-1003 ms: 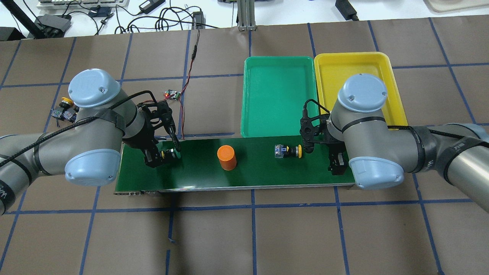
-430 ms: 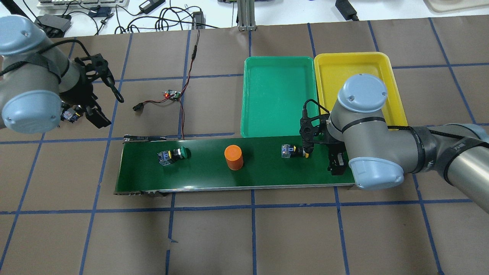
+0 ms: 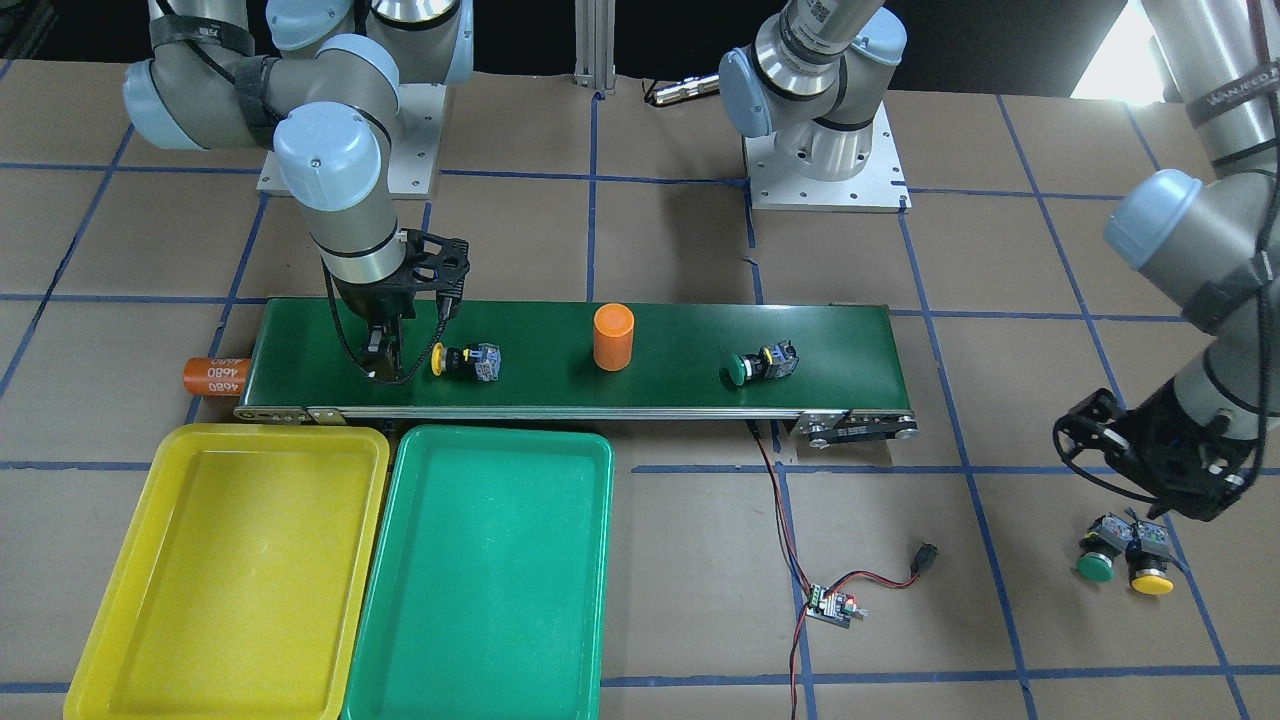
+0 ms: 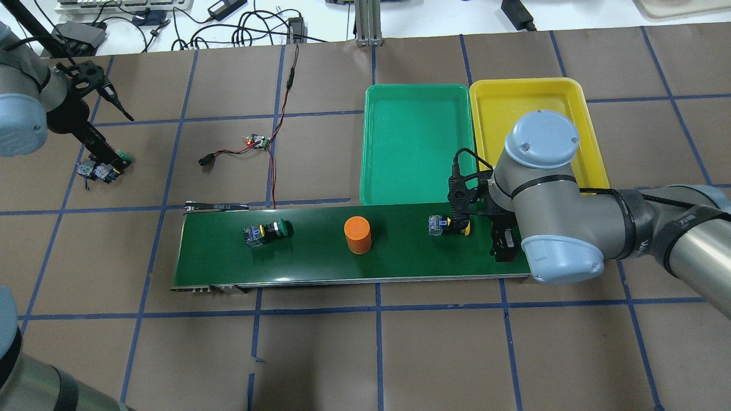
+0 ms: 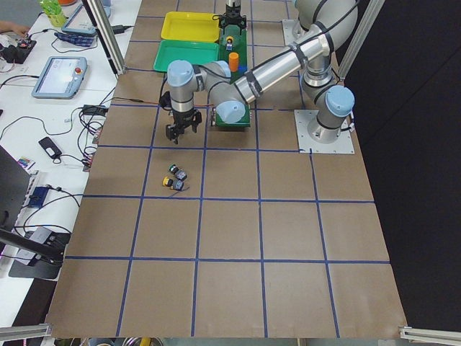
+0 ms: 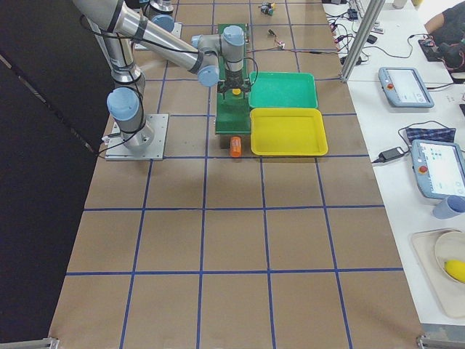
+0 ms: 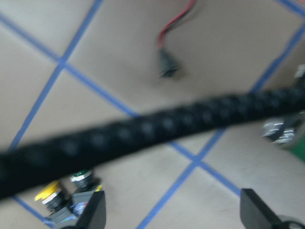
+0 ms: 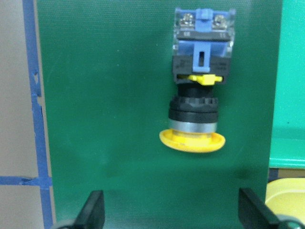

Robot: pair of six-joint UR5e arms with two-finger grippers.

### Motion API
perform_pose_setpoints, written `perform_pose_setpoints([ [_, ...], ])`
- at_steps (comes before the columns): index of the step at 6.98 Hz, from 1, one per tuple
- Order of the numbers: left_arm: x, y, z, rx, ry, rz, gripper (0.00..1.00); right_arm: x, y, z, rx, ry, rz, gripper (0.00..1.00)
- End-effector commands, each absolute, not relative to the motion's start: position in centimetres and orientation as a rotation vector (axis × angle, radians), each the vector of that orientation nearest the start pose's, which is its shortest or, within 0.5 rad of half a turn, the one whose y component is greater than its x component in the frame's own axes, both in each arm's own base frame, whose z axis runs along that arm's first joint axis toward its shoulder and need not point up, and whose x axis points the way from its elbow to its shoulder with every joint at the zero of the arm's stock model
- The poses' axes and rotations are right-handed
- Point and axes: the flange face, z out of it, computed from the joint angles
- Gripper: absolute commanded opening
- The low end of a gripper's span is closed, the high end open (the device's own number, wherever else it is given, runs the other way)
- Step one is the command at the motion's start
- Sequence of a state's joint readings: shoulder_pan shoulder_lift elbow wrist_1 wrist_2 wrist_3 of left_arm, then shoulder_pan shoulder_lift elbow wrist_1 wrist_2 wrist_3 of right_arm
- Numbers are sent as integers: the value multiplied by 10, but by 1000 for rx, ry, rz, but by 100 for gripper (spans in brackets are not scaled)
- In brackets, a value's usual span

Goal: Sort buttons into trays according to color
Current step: 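Lower the right gripper over the yellow button while the left gripper returns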

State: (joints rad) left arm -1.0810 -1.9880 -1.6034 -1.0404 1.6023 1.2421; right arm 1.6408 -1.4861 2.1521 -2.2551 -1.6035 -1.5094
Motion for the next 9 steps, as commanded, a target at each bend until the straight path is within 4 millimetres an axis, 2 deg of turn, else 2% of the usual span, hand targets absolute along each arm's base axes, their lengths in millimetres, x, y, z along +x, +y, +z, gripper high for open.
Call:
perform_pose_setpoints([
  [1,259,-650,249,1007,2912,-51,100,161,-436,246,-2259,2239,15,100],
  [2,261,-653,230,948,2960,-27,100,161,-436,246,-2258,2238,13,100],
  [3,256,-654,222,934,3009,-59,100,161,-436,245,-2257,2237,15,100],
  [4,249,-647,216,979,3020,-62,100,161,-436,245,-2257,2237,15,100],
  [5,231,-638,209,1081,2998,-45,100,160,-436,245,-2257,2237,15,100],
  [6,227,-634,202,1177,2961,-47,100,161,-436,245,-2258,2235,14,100],
  [9,227,-635,188,1200,2914,-89,100,161,-436,245,-2257,2233,10,100],
])
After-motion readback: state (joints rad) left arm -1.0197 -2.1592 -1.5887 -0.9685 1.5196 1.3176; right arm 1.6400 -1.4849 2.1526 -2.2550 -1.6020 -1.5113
